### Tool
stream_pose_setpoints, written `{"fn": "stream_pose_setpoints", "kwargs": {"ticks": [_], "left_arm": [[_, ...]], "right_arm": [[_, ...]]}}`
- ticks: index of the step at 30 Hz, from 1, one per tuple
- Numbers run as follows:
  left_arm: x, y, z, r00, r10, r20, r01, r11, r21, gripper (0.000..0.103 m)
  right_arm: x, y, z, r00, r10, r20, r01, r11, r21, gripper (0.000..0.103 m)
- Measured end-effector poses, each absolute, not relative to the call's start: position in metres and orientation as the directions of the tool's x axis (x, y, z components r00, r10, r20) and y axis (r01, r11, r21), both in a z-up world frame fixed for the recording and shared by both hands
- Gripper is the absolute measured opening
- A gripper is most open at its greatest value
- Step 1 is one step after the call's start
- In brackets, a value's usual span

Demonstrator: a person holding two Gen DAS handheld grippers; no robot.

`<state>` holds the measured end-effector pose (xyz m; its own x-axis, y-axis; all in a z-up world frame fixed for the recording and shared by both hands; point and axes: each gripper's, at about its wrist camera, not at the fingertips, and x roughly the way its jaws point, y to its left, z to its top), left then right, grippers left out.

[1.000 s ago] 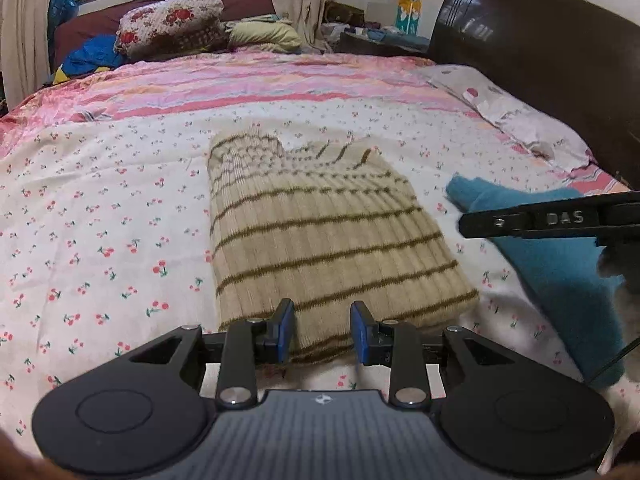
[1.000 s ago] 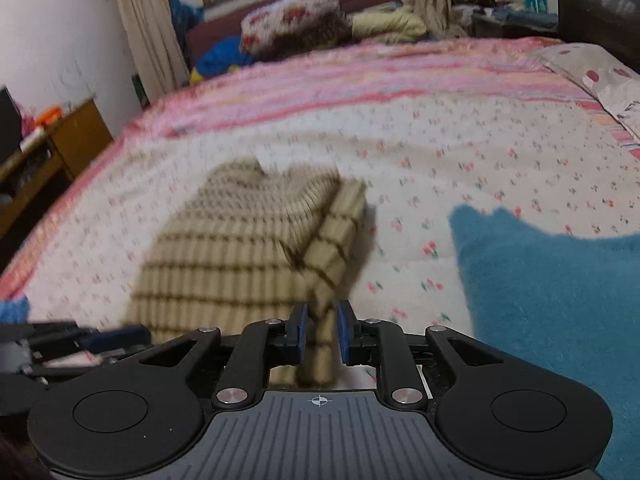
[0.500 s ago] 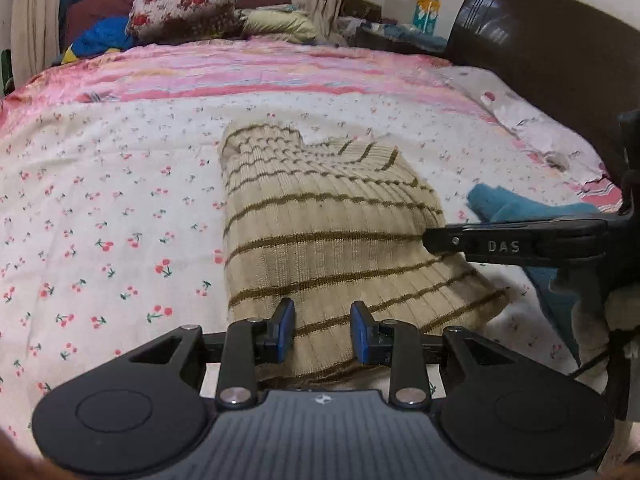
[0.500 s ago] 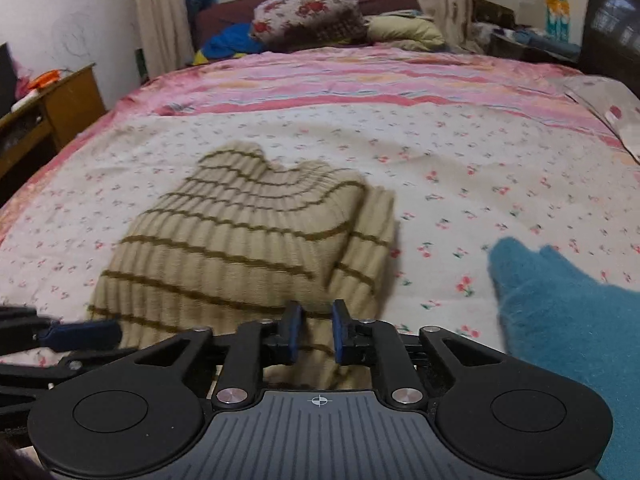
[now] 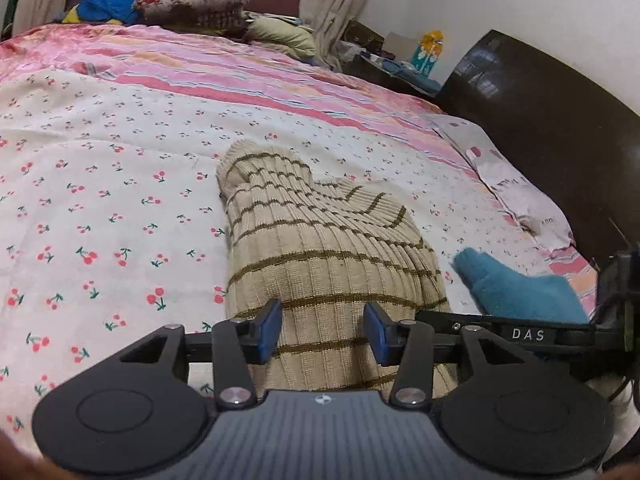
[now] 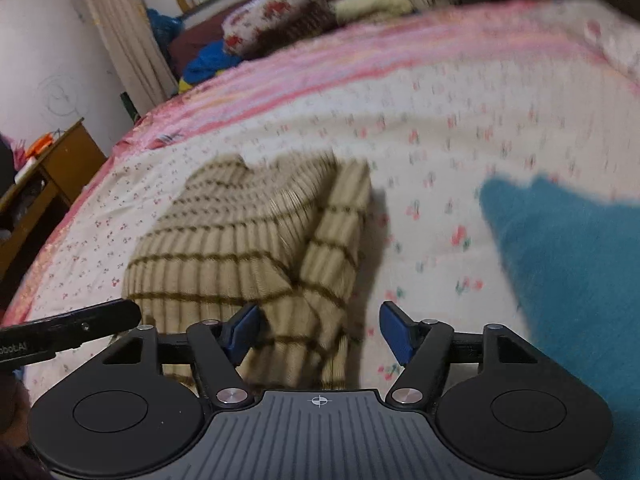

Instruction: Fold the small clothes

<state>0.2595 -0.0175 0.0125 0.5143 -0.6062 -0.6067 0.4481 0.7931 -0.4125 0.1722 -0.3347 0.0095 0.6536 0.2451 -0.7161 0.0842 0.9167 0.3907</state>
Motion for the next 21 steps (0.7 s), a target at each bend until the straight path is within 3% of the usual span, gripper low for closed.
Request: {"fn": "stream_pose_setpoints", "kwargs": {"ticks": [6, 9, 13, 15, 17, 18, 20, 21], "left_arm": [[0.259, 0.007, 0.017, 0.536, -0.648, -0.541, 0.463, 0.762, -0.453, 0.051], [0.263, 0.011, 0.013, 0.573, -0.601, -0.556, 0.443, 0.799, -0.407, 0.053], [0.280, 0.007, -0.005, 0.537, -0.622, -0.570, 0.398, 0.783, -0.479, 0.057], [0.283, -0.005, -0.008, 0.530, -0.615, -0.584, 0.410, 0.788, -0.458, 0.067], [0.284, -0.013, -0.010, 0.519, -0.609, -0.599, 0.416, 0.793, -0.445, 0.067], [0.282, -0.015, -0.009, 0.519, -0.605, -0.603, 0.421, 0.795, -0.436, 0.067], [0.276, -0.017, -0.006, 0.517, -0.602, -0.608, 0.445, 0.796, -0.410, 0.061], [0.273, -0.017, -0.004, 0.514, -0.601, -0.612, 0.453, 0.796, -0.401, 0.057]], "right_arm": [[0.171, -0.345, 0.004, 0.670, 0.311, -0.674, 0.068, 0.878, 0.473, 0.069], [0.169, -0.346, 0.004, 0.674, 0.322, -0.664, 0.055, 0.876, 0.480, 0.069], [0.174, -0.344, 0.000, 0.679, 0.339, -0.651, 0.044, 0.867, 0.497, 0.073], [0.180, -0.339, -0.002, 0.673, 0.333, -0.660, 0.034, 0.878, 0.478, 0.074], [0.185, -0.337, -0.002, 0.670, 0.336, -0.661, 0.034, 0.877, 0.480, 0.073], [0.185, -0.337, -0.002, 0.669, 0.342, -0.660, 0.041, 0.869, 0.493, 0.071], [0.184, -0.334, -0.003, 0.659, 0.375, -0.652, 0.029, 0.853, 0.521, 0.052], [0.183, -0.332, -0.003, 0.651, 0.391, -0.651, 0.025, 0.846, 0.533, 0.048]]}}
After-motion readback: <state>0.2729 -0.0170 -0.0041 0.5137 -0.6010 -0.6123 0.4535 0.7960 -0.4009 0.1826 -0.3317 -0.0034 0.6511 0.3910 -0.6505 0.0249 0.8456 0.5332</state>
